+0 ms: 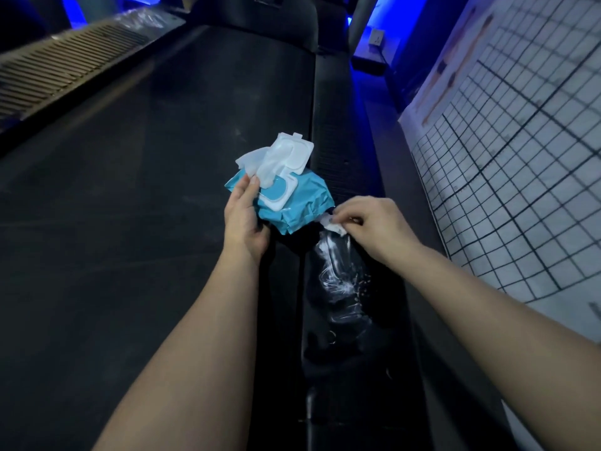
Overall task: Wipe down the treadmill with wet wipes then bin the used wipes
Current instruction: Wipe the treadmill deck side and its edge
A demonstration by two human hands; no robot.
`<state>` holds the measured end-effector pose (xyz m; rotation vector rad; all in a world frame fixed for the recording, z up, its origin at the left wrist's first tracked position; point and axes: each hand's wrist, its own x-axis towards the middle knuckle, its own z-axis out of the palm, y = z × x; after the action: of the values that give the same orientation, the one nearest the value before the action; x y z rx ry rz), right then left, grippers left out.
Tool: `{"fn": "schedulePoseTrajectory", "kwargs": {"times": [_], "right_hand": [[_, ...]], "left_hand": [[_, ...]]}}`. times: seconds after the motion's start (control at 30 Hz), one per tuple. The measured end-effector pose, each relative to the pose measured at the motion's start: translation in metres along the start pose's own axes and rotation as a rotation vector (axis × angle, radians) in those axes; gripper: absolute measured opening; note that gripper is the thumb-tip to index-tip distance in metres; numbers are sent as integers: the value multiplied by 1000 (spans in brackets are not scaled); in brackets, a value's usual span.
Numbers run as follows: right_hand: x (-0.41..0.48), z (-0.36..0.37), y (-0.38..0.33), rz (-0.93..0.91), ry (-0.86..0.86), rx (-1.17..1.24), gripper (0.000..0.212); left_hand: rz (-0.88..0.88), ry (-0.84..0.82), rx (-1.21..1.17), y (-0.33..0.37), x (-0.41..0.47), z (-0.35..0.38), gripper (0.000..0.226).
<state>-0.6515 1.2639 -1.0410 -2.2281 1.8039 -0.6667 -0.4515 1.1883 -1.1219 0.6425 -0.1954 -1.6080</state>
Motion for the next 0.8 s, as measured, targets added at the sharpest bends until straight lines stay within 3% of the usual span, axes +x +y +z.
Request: {"fn": "schedulePoseTrajectory", "kwargs": {"times": [0.13,0.37,0.5,0.6,0.7,0.8], "right_hand": [[1,15,-6,-132,-140,-203,22],[-28,1,-15,-314,-265,-130,20],[-32,-24,-18,-169,-412,-45,25],[-25,-32,-15,-1,-276,96,32],[-8,-23,-13,101,-120,88,30],[-1,-4,-16,16,-191,-63,23]], "left_hand": [[-1,-17,14,0,-2,0,32],[12,22,-20,1,-4,3,31],[12,32,-23,1,-6,5,25],[13,27,-8,1,-5,4,29],[15,25,-3,1,-5,4,36],[18,27,5,0,-4,3,32]]}}
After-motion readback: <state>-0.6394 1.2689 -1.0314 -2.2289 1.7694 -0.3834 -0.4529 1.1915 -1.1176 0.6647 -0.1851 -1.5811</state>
